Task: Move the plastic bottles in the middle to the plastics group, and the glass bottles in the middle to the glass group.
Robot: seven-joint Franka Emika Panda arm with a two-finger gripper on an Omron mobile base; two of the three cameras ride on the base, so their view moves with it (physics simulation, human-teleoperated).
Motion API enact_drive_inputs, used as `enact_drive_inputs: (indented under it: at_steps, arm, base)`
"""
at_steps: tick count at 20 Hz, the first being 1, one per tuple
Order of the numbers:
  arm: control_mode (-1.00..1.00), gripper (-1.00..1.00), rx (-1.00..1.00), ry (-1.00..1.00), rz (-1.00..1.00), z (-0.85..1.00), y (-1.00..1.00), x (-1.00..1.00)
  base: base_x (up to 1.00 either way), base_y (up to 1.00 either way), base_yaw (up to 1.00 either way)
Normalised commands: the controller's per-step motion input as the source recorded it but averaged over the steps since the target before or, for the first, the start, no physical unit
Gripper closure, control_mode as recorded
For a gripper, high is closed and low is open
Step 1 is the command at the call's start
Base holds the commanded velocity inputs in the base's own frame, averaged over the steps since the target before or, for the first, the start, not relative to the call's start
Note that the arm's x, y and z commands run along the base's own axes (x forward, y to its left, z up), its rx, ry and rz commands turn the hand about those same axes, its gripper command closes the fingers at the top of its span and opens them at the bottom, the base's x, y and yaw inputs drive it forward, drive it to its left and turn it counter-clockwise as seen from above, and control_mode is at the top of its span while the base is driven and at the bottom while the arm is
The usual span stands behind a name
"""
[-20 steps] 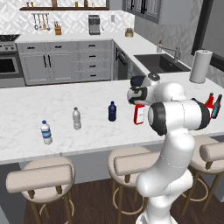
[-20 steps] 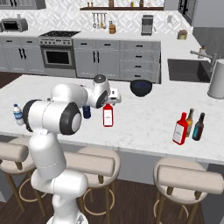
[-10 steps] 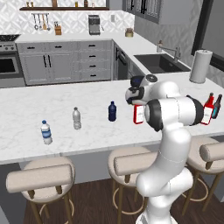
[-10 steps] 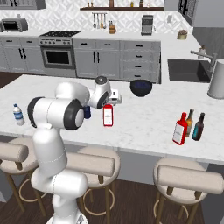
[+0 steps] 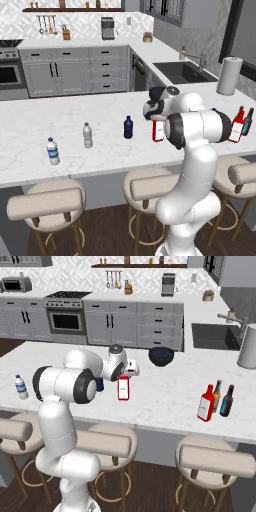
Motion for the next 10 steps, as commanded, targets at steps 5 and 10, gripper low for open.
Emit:
enact_drive_inputs:
  at_steps: [5,10]
  arm:
    - [-1.00,1.00,0.01,-0.01,0.00,-0.05,-0.05,-0.04]
    - [-1.00,1.00,0.00,-0.08,0.00,0.17,-0.15,-0.16]
  base:
    - [0.00,0.00,0.00]
    - [0.00,0.00,0.00]
